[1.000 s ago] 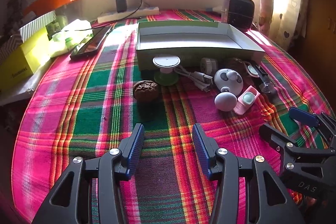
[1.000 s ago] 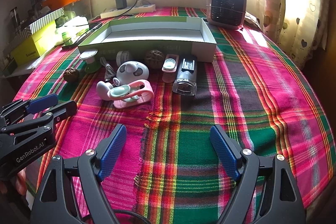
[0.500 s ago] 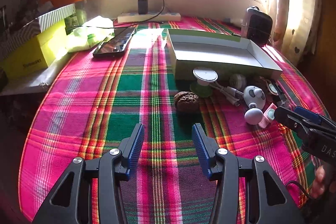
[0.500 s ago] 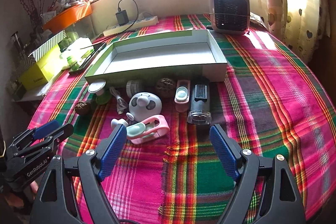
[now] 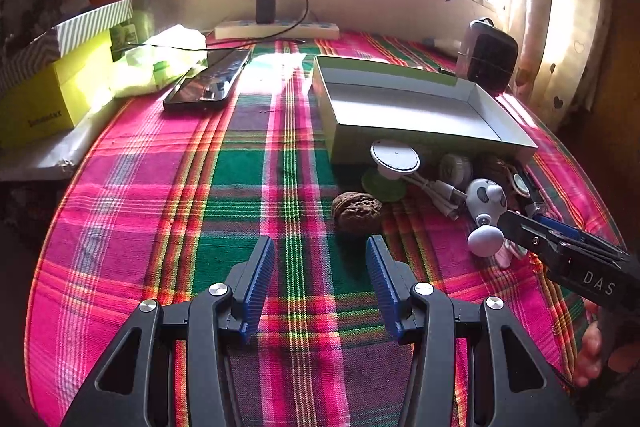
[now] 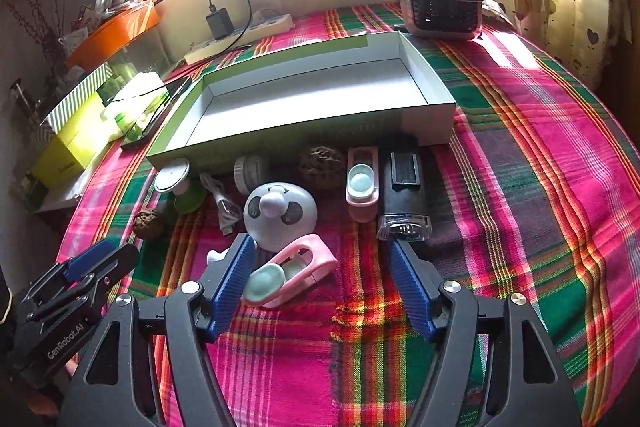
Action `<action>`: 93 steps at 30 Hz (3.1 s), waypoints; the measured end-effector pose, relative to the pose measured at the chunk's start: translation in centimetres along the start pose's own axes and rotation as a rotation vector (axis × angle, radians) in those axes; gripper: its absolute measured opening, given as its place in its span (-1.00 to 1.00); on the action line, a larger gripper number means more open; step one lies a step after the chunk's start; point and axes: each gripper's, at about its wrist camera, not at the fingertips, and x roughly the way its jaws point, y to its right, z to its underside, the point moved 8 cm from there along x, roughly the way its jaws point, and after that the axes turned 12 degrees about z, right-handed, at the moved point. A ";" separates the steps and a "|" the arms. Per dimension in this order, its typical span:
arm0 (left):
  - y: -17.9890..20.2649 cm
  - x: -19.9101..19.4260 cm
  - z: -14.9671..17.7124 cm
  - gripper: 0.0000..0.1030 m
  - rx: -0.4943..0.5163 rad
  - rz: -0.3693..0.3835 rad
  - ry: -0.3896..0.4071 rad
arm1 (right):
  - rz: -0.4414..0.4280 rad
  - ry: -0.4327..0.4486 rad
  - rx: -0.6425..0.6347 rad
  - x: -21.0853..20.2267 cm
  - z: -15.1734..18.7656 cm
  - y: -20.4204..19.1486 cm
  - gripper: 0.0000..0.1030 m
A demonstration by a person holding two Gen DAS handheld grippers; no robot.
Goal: Organize objects
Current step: 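Close the left gripper on the walnut while the right gripper grasps the pink holder, then carry the walnut with the left gripper while the right carries the pink holder into the tray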
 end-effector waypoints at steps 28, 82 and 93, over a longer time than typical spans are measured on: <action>1.3 2.8 -1.7 -0.10 0.051 0.033 -0.076 | 0.078 0.042 -0.217 -0.4 0.9 0.1 -0.23; 5.5 3.5 -8.4 -0.44 0.101 0.125 -0.028 | -0.101 0.092 -0.261 -1.5 -6.4 -1.9 -0.64; 4.9 7.1 -11.4 -0.44 0.110 0.119 -0.066 | -0.108 0.023 -0.246 2.6 -10.4 -2.3 -0.64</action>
